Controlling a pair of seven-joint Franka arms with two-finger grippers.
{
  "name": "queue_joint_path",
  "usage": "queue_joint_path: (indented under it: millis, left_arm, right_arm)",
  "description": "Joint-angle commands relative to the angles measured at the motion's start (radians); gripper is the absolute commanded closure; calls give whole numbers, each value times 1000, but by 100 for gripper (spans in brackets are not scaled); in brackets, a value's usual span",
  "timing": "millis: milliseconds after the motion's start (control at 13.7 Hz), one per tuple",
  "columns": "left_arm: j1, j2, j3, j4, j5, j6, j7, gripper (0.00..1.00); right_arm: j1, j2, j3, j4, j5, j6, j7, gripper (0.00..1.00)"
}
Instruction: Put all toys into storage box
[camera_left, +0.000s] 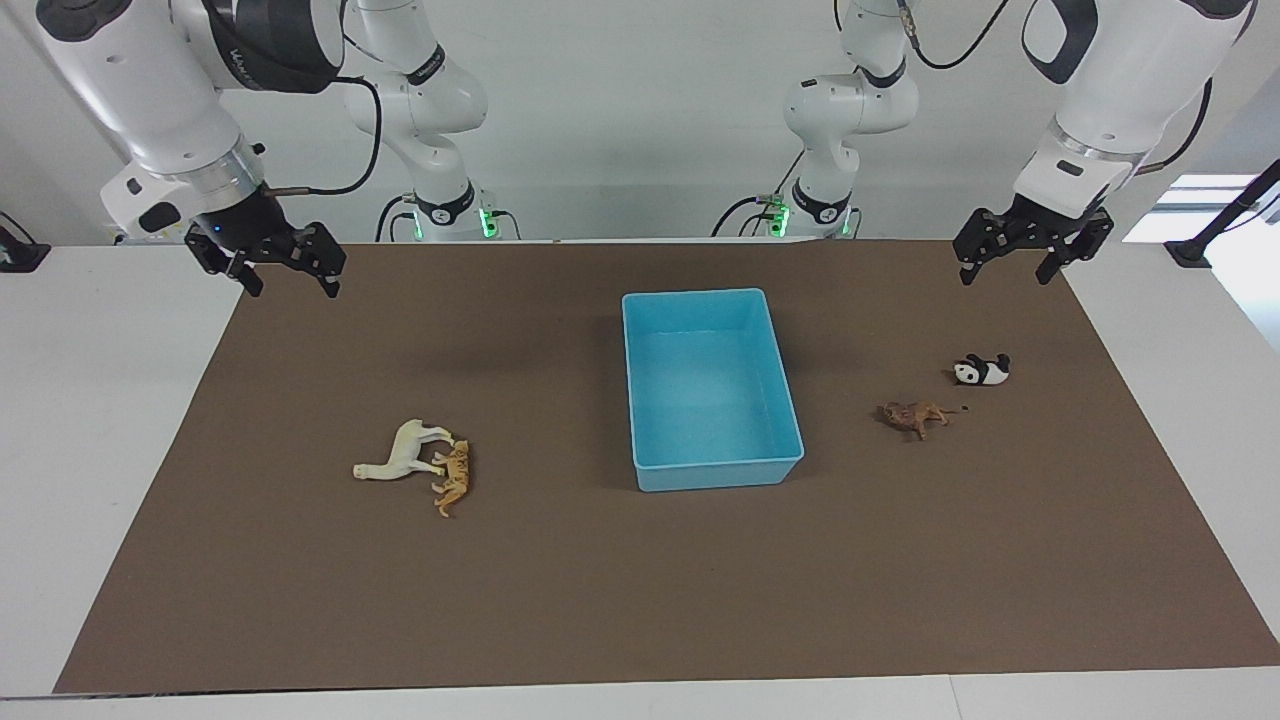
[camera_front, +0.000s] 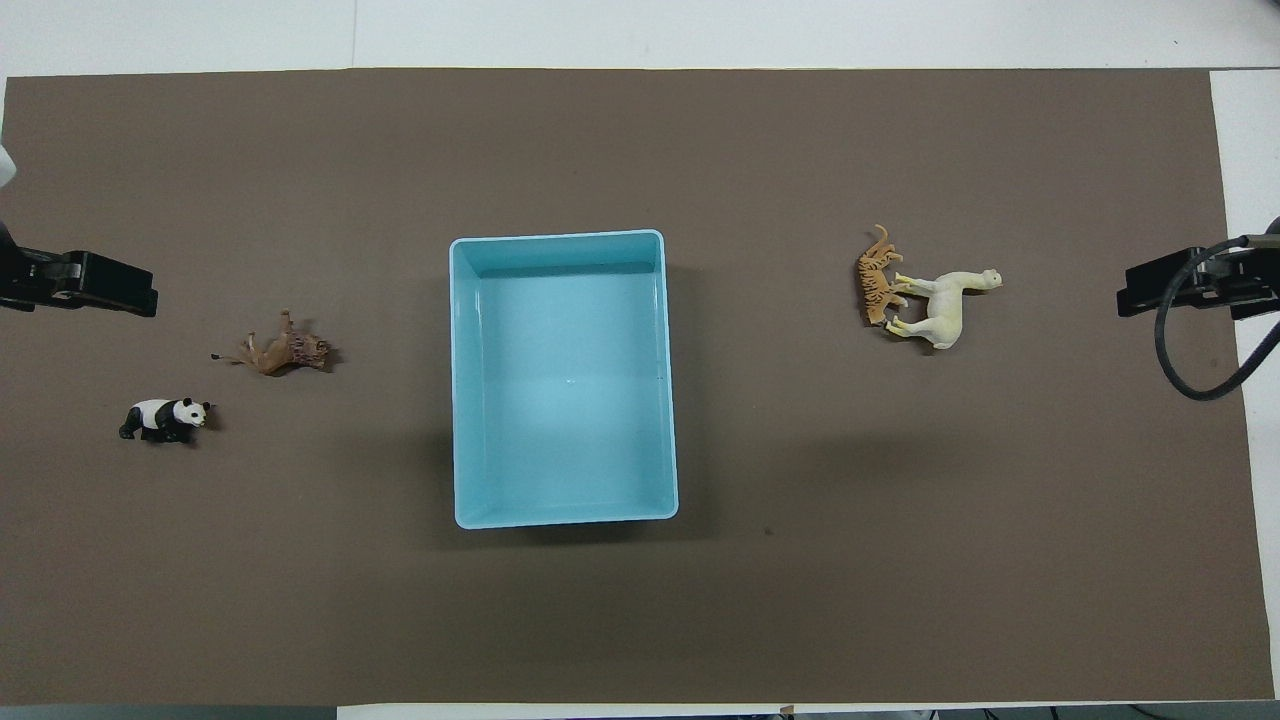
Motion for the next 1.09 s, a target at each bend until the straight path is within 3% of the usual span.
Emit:
queue_joint_path:
  millis: [0,803,1021]
  left_arm:
    - [-8,-10,4,-21,-7,20,-13,0]
    - [6,-63,11,-64,-6,18,-17,0]
    - [6,-82,15,-155,-6,70,-148,0]
  right_arm:
    - [-10,-16,7,-18,-17,7,-6,0]
    - [-10,-16,7,-18,-18,7,-6,0]
    - [-10,-16,7,-18,-18,7,-11,0]
